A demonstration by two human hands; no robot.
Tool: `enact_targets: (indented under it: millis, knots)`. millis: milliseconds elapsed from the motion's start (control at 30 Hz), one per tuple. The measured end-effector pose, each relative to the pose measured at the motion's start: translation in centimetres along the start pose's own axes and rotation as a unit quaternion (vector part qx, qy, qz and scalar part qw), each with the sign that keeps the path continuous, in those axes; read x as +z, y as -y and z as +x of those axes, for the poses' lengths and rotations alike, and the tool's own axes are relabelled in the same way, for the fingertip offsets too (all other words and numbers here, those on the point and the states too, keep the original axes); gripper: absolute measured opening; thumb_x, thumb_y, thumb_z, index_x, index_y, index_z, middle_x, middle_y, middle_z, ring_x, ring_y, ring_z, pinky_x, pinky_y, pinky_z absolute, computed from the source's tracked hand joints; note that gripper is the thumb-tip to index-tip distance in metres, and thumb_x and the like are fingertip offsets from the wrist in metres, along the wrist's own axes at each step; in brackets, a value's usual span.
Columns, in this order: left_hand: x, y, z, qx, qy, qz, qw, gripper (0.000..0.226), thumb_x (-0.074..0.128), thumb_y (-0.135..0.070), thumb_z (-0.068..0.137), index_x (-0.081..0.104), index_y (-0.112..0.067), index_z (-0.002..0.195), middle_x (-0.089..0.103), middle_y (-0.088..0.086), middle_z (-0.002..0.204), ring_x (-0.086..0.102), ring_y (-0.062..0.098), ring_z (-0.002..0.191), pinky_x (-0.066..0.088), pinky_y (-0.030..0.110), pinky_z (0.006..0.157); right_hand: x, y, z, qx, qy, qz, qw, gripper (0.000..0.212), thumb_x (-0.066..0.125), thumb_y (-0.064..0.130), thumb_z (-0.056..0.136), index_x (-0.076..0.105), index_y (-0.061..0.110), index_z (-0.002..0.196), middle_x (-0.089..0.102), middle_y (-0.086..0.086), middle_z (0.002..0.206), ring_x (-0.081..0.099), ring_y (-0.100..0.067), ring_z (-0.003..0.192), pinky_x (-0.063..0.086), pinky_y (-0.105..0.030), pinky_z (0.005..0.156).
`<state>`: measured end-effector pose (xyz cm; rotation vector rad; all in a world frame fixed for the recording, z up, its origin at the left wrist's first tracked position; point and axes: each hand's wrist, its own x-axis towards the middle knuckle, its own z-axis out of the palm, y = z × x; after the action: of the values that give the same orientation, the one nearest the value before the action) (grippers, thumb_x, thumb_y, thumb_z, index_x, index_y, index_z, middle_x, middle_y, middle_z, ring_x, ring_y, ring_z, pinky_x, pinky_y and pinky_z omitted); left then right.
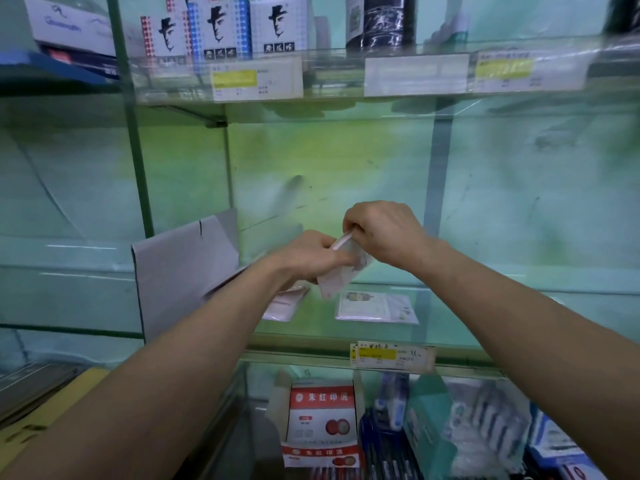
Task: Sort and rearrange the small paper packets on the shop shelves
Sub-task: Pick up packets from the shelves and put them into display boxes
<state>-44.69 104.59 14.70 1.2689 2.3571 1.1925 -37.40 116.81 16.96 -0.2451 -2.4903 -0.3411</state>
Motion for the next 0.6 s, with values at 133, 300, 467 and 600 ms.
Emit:
enact_targets:
  millis: [133, 300, 467, 600]
  knots:
    - [0.4, 0.5, 0.3, -0.018, -0.025, 0.079, 0.996, 0.015, 0.052, -0.017, 0.092, 0.061, -0.005, 0.091, 0.059, 0.013, 0.083, 0.054, 0.023, 0.065, 0.040, 0.025, 0.052, 0.6, 1.0, 0.0, 0.001, 0.015, 0.041, 0.999, 0.030, 0.045, 0.009, 0.090, 0.066, 0.018, 0.109, 0.066, -0.001, 0.113, 0.058, -0.026, 0.103, 0.040, -0.030, 0.071]
    - [0.3, 2.2, -0.3, -0.072, -0.084, 0.015, 0.994, 0.031, 0.049, -0.017, 0.095, 0.055, 0.003, 0.118, 0.062, 0.016, 0.090, 0.060, 0.027, 0.071, 0.047, 0.027, 0.051, 1.4, 0.4, -0.1, 0.051, 0.095, 0.090, 0.990, 0.056, 0.056, 0.014, 0.089, 0.038, 0.013, 0.142, 0.053, -0.009, 0.134, 0.053, -0.028, 0.119, 0.046, -0.038, 0.094]
    - [-0.9, 2.8, -0.5, -0.083, -0.108, -0.004, 0.991, 0.038, 0.051, -0.019, 0.096, 0.052, 0.003, 0.126, 0.064, 0.021, 0.104, 0.061, 0.030, 0.079, 0.051, 0.032, 0.063, 2.8, -0.1, -1.6, 0.069, 0.316, 0.102, 0.941, 0.074, 0.068, 0.038, 0.084, 0.036, 0.010, 0.145, 0.042, -0.007, 0.147, 0.044, -0.024, 0.131, 0.035, -0.037, 0.110]
    - [-1.2, 3.7, -0.6, -0.094, -0.112, -0.008, 0.989, 0.036, 0.050, -0.017, 0.096, 0.053, 0.003, 0.125, 0.062, 0.016, 0.095, 0.061, 0.028, 0.075, 0.051, 0.029, 0.058, 3.2, -0.3, -2.2, 0.069, 0.475, 0.036, 0.877, 0.083, 0.064, 0.058, 0.079, 0.035, 0.020, 0.146, 0.034, -0.003, 0.151, 0.035, -0.026, 0.136, 0.027, -0.043, 0.113]
